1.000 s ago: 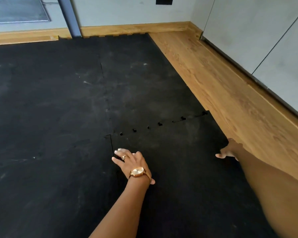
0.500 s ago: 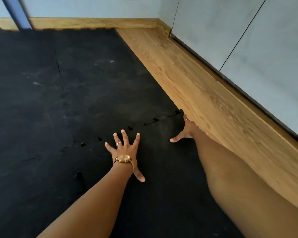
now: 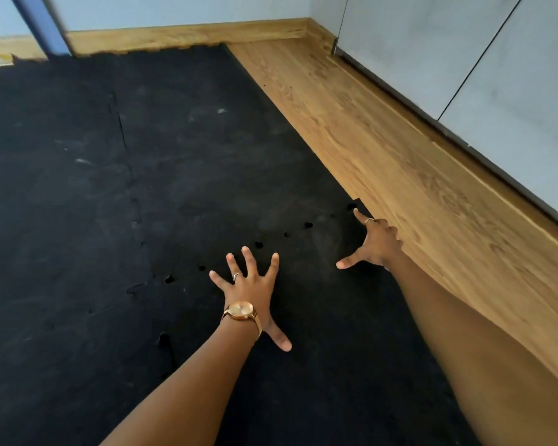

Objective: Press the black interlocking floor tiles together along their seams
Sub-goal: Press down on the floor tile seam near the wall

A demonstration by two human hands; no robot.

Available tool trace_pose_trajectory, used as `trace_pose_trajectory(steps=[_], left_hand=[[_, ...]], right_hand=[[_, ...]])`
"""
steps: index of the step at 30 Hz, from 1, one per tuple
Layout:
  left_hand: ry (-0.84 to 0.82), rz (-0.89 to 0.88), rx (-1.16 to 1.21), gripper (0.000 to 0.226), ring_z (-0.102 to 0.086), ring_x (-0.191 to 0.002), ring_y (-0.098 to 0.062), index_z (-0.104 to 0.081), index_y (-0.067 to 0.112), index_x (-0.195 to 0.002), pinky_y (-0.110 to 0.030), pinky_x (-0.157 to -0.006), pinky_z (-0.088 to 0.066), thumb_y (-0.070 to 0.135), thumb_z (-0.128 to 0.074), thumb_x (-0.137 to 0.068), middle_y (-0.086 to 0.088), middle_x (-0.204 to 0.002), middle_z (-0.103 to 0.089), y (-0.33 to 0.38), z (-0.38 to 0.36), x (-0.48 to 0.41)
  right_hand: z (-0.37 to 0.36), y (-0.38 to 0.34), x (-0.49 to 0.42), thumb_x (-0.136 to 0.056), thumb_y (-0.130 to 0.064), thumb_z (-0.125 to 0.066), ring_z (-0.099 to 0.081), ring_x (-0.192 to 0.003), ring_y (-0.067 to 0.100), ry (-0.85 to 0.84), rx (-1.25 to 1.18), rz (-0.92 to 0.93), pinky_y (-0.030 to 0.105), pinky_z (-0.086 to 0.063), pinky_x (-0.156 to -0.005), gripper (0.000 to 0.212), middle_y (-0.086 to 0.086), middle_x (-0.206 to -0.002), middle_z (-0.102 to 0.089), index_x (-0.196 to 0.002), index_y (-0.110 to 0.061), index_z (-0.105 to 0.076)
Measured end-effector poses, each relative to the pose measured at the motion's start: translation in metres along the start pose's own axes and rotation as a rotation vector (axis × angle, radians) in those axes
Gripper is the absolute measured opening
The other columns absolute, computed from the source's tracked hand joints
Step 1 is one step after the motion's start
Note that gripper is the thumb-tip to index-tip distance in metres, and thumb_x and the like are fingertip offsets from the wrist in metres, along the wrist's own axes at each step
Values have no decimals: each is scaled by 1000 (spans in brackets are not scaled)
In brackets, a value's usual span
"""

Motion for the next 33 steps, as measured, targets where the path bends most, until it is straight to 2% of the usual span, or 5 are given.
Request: trace_pose_trajectory(steps=[13,20,24,29,33], left_hand=[[-79,-7,-27,159,23,-137,-51,28,31,-146,-70,-110,-3,64,-86,-41,-22,-151,32,-3,12,9],[-78,-16,-90,161,16,-139,-51,26,31,-147,-67,-112,-10,66,-86,-37,-21,-154,27,-6,11,3],[-111,-25,-116,160,11,-140,-52,22,32,-149,-66,-111,-17,62,-89,-36,-21,-155,23,-6,19,4],[-171,-28,-96,152,4,-142,-50,15,35,-150,-61,-108,-28,45,-94,-44,-20,-157,18,-7,37,3],[-97,-11,-94,154,6,-142,-50,20,31,-149,-61,-112,-20,41,-94,-46,-21,-156,18,-6,26,6]], right_hand=[[5,-2,2,-28,-69,-86,-26,-140,41,-109,41,-24,57,-31,-109,151,16,-153,-26,-152,-43,-4],[10,-10,0,-39,-63,-89,-31,-136,41,-139,158,-61,55,-35,-106,145,17,-148,-30,-153,-39,-2],[15,-29,-2,-52,-51,-90,1,-146,42,-161,314,-72,61,-15,-115,137,11,-162,2,-155,-26,-3],[9,-42,-3,-61,-44,-88,-6,-148,37,-244,387,-56,54,-22,-116,140,10,-163,10,-153,-14,12],[-1,-72,8,-67,-28,-87,11,-147,38,-355,346,82,61,-17,-115,137,5,-161,22,-150,-22,22]])
Point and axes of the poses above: each hand's wrist, its own x-axis away from the middle knuckle, its own z-axis out of the back of the hand, y = z × x, the point moved 1 cm from there along -x, towards the middle knuckle
